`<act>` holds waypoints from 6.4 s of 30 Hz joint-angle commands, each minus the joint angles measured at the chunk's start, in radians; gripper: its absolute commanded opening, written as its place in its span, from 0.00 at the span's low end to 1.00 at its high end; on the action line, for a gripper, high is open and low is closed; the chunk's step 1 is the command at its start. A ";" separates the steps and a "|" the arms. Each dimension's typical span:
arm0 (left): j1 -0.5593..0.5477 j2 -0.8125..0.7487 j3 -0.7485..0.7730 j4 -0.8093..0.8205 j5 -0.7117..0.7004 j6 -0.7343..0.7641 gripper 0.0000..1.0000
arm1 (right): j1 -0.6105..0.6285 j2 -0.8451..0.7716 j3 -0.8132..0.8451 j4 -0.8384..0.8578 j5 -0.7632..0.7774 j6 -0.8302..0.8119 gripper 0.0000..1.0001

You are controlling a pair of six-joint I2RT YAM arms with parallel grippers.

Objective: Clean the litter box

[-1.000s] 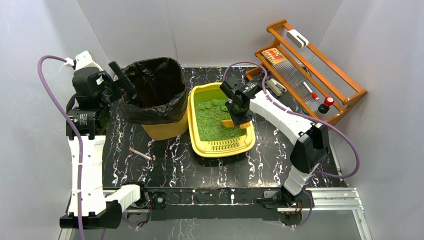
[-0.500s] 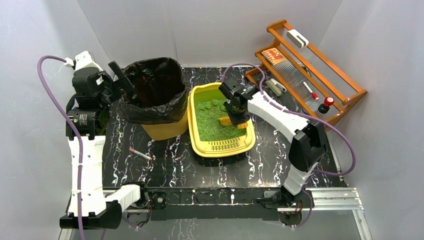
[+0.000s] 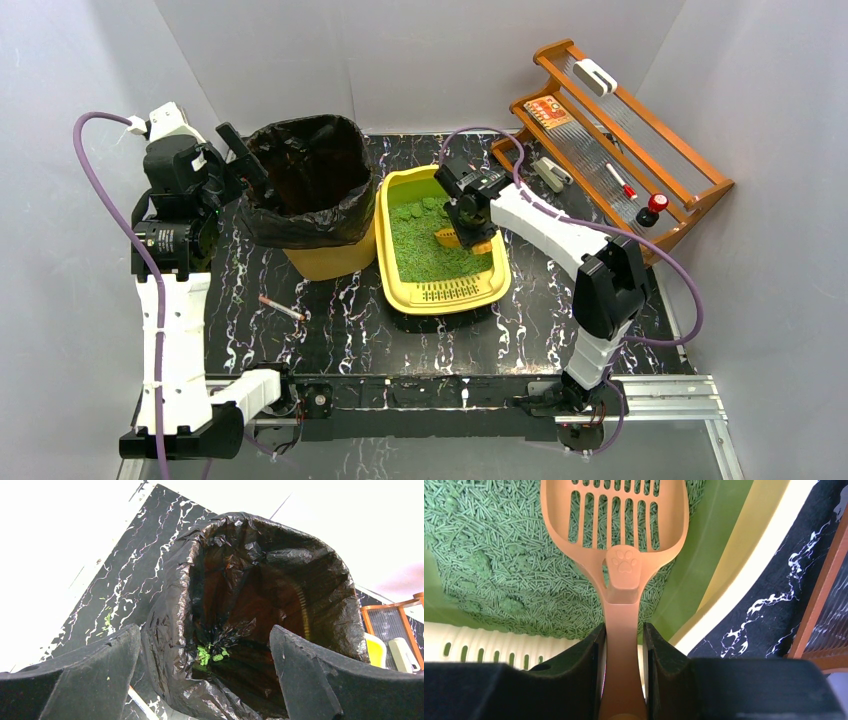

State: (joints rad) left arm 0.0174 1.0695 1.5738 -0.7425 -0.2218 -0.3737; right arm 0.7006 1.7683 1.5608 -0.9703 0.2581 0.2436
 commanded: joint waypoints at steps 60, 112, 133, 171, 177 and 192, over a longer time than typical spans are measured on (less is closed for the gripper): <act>-0.004 -0.006 0.004 -0.029 0.120 -0.128 0.98 | 0.007 -0.608 -0.741 0.844 -0.050 -0.395 0.00; -0.059 0.000 -0.017 -0.095 0.316 -0.353 0.98 | 0.007 -1.103 -1.085 1.478 -0.280 -0.841 0.00; -0.071 0.001 -0.008 -0.108 0.291 -0.335 0.98 | 0.007 -1.026 -0.979 1.317 -0.180 -0.463 0.00; -0.085 -0.013 0.000 -0.123 0.252 -0.322 0.98 | 0.007 -0.988 -0.997 1.270 -0.177 -0.365 0.00; -0.085 -0.013 0.003 -0.121 0.260 -0.326 0.98 | 0.006 -1.038 -1.004 1.368 -0.165 -0.610 0.00; -0.086 -0.015 0.000 -0.119 0.254 -0.324 0.98 | 0.007 -1.023 -1.029 1.505 -0.252 -1.041 0.00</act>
State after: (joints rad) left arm -0.0631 1.0737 1.5406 -0.8467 0.0338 -0.7097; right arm 0.7086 0.7460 0.5117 0.4217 0.0200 -0.6449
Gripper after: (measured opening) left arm 0.983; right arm 0.369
